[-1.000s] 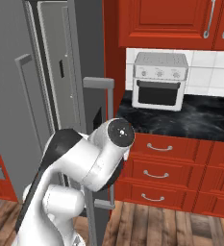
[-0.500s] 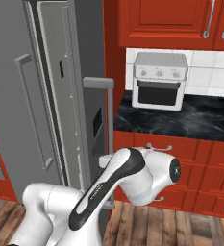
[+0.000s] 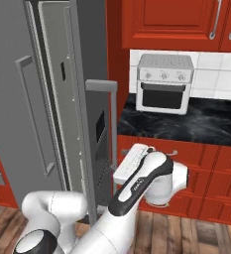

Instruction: Take the bottled waters from the counter and place them in the freezer to freeze. Close the freezer door after placing the bottles.

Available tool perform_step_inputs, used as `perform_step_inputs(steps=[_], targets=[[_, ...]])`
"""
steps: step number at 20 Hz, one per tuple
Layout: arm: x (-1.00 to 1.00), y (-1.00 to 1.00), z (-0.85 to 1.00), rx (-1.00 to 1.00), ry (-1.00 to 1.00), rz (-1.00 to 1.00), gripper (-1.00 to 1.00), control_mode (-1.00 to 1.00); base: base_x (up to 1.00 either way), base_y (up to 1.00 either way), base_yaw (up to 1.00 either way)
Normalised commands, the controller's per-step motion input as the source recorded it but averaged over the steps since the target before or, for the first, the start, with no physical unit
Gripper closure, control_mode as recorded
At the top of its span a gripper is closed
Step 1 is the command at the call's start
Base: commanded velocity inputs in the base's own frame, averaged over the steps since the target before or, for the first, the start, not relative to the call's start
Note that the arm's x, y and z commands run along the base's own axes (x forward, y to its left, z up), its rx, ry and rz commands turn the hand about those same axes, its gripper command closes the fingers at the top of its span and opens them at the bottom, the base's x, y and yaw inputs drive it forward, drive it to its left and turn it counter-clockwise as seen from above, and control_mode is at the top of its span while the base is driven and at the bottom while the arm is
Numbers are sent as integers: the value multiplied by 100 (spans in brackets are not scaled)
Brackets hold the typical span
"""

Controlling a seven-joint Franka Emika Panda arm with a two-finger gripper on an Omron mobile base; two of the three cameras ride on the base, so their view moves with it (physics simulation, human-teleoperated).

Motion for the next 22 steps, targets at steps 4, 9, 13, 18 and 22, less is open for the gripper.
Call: perform_step_inputs(steps=[4, 9, 13, 18, 22], targets=[[71, -11, -12, 0, -11, 16, -100, -100, 0, 0, 0], [55, 0, 0, 0, 4, 0, -100, -100, 0, 0, 0], [44, 4, 0, 0, 6, 0, -100, -100, 0, 0, 0], [0, 33, -3, 0, 4, 0, -100, -100, 0, 0, 0], [-41, 6, 0, 0, 14, 0, -100, -100, 0, 0, 0]])
